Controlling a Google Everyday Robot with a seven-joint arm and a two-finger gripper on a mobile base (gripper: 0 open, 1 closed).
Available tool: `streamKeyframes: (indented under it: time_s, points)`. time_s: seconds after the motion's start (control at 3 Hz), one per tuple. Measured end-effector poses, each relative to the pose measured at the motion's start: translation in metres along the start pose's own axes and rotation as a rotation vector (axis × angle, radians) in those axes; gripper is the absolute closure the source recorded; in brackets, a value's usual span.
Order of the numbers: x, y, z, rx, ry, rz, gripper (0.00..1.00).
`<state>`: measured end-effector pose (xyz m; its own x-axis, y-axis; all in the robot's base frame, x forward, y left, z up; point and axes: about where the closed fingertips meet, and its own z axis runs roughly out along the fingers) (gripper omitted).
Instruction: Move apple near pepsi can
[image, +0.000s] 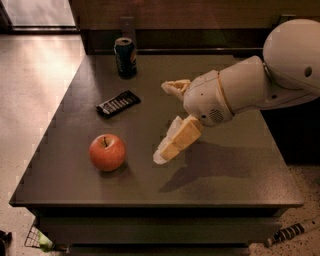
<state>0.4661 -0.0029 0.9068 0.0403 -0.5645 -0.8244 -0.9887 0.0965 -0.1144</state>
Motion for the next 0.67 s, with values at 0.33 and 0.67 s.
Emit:
streamKeyframes:
  time_s: [0.33, 0.67]
  points:
    - [0.01, 0.007, 0.04, -0.045, -0.064, 0.019, 0.0]
    - [0.014, 0.016, 0.082, -0.102, -0.149, 0.036, 0.0]
